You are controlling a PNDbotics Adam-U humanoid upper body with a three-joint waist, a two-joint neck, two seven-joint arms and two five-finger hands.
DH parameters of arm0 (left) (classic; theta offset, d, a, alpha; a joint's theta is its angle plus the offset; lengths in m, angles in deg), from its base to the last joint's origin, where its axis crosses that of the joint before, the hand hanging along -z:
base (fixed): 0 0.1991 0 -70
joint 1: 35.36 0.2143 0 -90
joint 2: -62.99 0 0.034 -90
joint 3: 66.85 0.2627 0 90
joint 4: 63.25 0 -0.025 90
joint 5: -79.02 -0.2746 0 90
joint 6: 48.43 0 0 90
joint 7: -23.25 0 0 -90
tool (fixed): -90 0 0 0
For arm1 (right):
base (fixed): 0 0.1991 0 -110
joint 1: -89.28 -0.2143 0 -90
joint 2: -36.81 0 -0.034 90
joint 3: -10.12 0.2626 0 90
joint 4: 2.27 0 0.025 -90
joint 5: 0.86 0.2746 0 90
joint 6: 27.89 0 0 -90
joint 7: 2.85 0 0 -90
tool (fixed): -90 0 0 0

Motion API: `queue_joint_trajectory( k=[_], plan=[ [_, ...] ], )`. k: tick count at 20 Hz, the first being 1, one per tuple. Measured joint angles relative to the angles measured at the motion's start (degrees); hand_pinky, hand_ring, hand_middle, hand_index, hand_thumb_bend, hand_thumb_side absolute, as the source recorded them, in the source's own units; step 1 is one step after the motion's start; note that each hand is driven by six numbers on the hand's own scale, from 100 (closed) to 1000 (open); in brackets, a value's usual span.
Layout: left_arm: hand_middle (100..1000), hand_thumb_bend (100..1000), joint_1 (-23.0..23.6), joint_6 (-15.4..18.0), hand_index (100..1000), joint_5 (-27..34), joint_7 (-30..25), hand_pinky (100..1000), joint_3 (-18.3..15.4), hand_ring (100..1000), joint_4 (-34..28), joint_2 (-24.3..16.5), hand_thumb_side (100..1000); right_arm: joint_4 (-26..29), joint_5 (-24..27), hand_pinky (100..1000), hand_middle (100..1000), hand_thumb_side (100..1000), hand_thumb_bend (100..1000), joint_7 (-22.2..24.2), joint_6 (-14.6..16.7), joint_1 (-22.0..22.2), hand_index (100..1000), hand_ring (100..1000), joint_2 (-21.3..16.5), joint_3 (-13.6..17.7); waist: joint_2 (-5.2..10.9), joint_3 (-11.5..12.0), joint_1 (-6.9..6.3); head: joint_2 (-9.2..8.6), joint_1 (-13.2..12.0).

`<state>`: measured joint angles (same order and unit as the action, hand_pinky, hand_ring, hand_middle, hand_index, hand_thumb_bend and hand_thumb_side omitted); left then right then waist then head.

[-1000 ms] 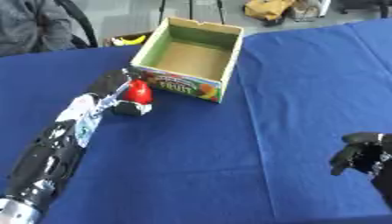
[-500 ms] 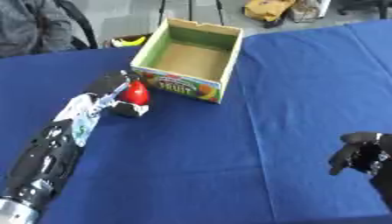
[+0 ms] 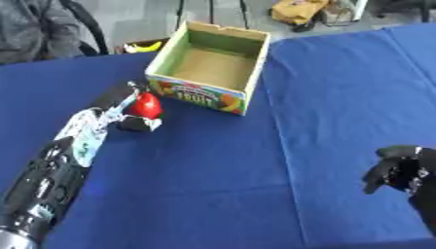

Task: Pick up objects on the table and place them in the box.

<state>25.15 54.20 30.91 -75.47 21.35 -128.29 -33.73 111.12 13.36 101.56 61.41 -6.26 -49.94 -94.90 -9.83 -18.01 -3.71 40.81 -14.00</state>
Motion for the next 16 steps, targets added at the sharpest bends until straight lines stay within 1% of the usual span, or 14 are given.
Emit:
queue_joint_trajectory(
  k=[6,9,13,16],
  plan=[
    [612,100,1.1,-0.2,789,4.2,0.3,244,-0.5,451,-6.7,-3.1,312,0.0,0.0,502,506,826,100,-0.1,-0.1,0.0,727,572,0.0,0.2,0.38,0.0,-0.04,0.02,0.1],
    [610,100,0.6,-0.6,787,6.7,0.6,245,-0.6,451,-9.1,-4.6,327,0.0,0.1,502,505,829,100,-0.1,-0.1,0.0,727,572,0.0,0.2,0.58,-0.1,-0.08,0.03,0.1],
    [614,100,-2.6,-1.1,786,9.3,0.7,249,-0.5,456,-9.3,-6.2,318,0.0,0.2,503,505,833,100,0.0,-0.2,0.0,727,572,0.0,0.1,0.64,-1.2,-0.44,0.03,-0.2],
    [611,100,-5.7,-1.5,782,9.6,1.1,246,-0.5,455,-6.9,-6.7,317,0.0,0.3,502,505,852,100,0.4,-0.2,-0.3,727,572,-0.1,-0.2,0.36,-2.9,-0.99,-0.09,-0.9]
  ],
)
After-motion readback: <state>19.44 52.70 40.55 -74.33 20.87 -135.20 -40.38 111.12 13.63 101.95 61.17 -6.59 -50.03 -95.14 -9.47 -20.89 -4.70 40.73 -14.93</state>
